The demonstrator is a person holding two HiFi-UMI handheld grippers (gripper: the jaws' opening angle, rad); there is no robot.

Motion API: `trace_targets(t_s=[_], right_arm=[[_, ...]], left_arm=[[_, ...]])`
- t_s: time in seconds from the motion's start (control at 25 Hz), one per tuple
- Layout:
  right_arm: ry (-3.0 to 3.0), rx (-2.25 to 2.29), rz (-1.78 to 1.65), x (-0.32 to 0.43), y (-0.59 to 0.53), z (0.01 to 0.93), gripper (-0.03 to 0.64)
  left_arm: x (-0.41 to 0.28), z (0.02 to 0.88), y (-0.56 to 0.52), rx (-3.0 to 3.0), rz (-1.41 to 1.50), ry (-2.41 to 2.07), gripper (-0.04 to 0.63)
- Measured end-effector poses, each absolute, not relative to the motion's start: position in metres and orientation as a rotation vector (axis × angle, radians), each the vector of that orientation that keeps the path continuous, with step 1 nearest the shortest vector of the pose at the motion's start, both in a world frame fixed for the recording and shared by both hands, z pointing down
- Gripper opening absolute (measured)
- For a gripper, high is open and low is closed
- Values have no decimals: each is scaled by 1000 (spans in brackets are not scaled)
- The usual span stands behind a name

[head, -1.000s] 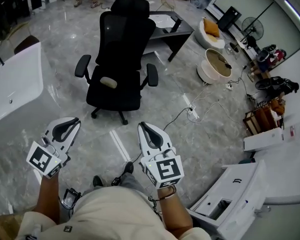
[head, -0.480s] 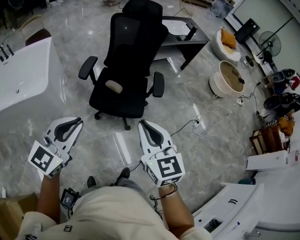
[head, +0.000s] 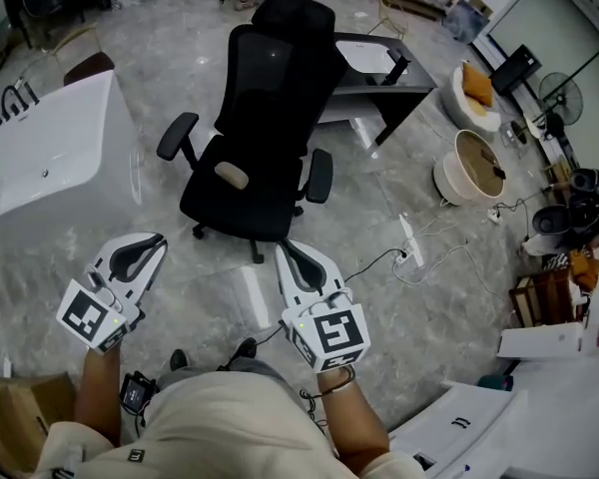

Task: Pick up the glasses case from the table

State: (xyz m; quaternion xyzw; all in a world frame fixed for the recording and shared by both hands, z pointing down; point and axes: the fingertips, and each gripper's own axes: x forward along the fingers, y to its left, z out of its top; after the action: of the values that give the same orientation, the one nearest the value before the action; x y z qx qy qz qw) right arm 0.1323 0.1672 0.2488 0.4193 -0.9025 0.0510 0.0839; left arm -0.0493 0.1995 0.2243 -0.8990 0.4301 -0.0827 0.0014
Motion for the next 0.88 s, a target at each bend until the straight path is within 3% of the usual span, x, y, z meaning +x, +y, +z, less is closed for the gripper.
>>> trace_targets(t_s=[0.88], right_arm=[[-2639,1376,269,202,101,282,31]], left_arm=[[31,265,107,-2962,-381,1168,41]])
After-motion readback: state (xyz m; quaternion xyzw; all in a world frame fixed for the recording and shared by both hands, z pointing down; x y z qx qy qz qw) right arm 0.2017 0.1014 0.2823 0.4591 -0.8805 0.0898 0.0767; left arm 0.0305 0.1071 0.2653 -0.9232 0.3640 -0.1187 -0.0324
